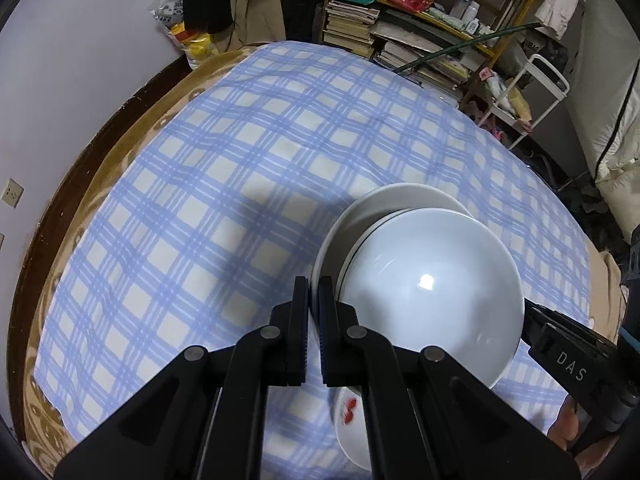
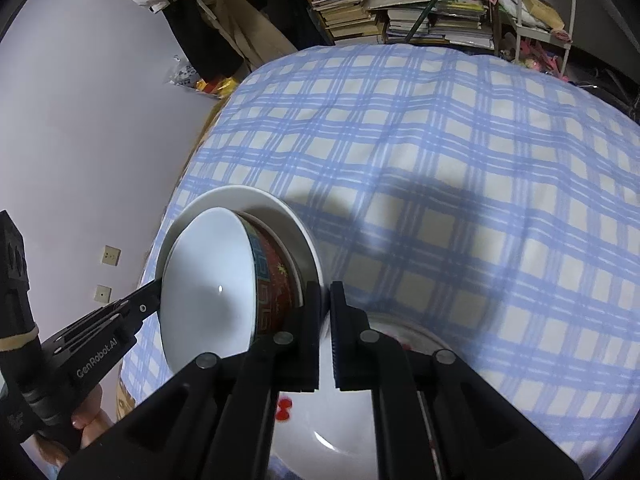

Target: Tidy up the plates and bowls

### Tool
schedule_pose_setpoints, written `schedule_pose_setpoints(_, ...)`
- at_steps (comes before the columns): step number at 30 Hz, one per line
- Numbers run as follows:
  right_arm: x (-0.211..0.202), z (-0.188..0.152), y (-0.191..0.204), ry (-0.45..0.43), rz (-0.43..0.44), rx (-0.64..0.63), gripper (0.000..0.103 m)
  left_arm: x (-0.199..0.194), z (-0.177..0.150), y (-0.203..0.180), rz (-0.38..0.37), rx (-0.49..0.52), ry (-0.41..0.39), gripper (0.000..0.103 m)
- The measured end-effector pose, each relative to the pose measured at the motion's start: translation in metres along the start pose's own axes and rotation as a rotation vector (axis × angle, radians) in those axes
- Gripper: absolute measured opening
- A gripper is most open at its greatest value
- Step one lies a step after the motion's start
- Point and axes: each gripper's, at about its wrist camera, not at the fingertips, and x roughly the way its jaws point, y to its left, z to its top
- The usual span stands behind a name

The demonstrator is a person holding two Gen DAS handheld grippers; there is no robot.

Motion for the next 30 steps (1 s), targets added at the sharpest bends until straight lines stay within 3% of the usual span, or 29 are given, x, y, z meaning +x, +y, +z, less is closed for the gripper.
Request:
schedule_pose_setpoints(11,-0.032,-0.046,-0.023,-0.007,-0.005,0.035,0.009,-0.026,-0.047,-0.026,-0.007,0.04,-0.028,0.003)
schedule_pose_setpoints(17,-0.027,-0.071,-0.036,0.016,-0.034,0.061,0.008,-0.013,-0.074,-0.036,0.012,0.057,0.013,0.003)
schedule_pose_setpoints(22,-0.017,-0.089,-0.049,0.034,-0.048,0.087,0.007,0.011,-0.097,-0.039,0.031,0.074,0.096,0.004)
schedule_pose_setpoints(25,-0.021,-0.091,-0.05,0.002,-0.032,0.075,0.007,0.014,-0.104,-0.044,0.068,0.117,0.091,0.005)
schedule_pose_setpoints(30,-0.024,-0.094,-0.048,-0.032,-0.037,0.055,0.007,0.014,-0.104,-0.043,0.059,0.113,0.089,0.005)
